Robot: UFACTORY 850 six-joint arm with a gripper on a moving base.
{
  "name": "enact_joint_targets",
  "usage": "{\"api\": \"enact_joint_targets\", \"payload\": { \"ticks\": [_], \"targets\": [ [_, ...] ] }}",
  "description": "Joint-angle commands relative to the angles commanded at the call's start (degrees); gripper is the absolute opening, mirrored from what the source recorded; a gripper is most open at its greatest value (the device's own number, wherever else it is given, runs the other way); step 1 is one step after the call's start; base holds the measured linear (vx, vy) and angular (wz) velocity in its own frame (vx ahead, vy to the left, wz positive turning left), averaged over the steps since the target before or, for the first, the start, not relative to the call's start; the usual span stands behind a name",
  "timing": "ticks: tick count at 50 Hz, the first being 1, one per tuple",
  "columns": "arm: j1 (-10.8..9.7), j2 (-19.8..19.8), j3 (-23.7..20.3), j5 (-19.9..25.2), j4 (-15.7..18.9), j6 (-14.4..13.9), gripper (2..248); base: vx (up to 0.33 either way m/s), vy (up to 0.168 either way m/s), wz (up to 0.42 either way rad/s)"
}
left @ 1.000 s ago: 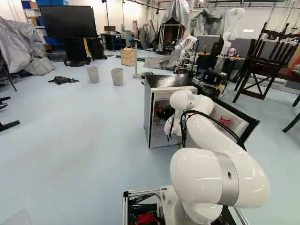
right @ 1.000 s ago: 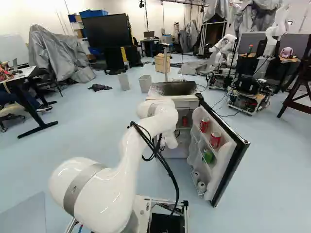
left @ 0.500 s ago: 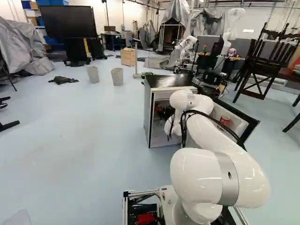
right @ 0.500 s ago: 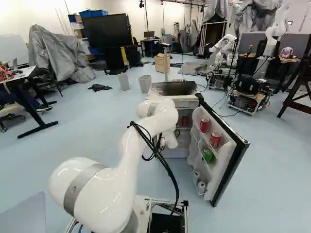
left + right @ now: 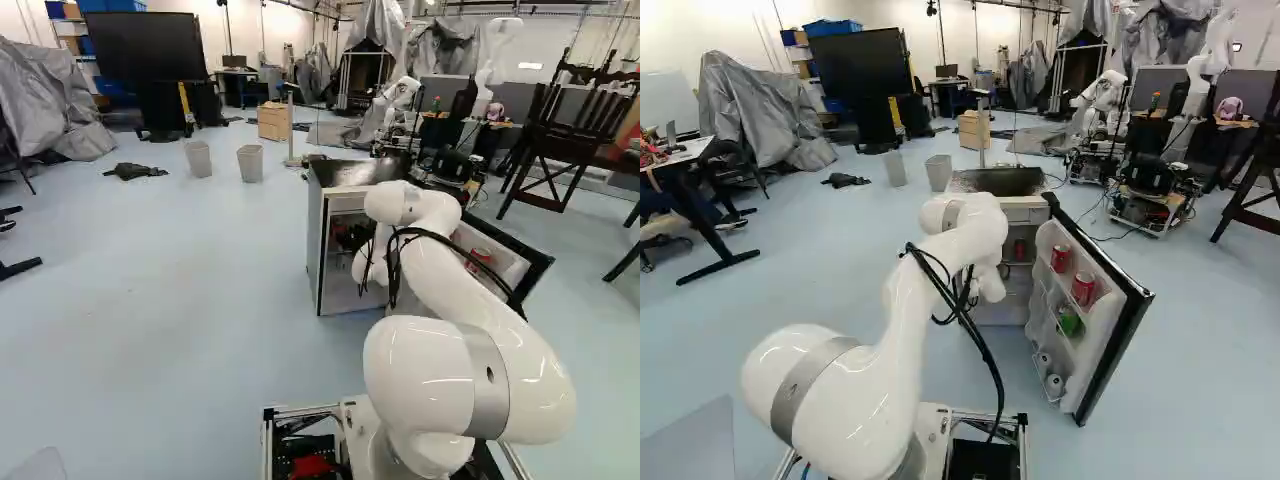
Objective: Grab a drink from the fridge
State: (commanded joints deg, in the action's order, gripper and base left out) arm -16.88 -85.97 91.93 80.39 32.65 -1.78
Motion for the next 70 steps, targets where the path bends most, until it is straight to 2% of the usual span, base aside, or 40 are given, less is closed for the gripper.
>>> {"api": "enact_joint_targets", "payload": {
  "ticks": [27,70],
  "targets": [
    [-1.14,6.98,-13.09,0.00,0.00,0.00,92,0.000,0.000,0.000],
    [-3.35,23.09,-35.35,0.00,0.00,0.00,92,0.000,0.000,0.000]
  ]
}}
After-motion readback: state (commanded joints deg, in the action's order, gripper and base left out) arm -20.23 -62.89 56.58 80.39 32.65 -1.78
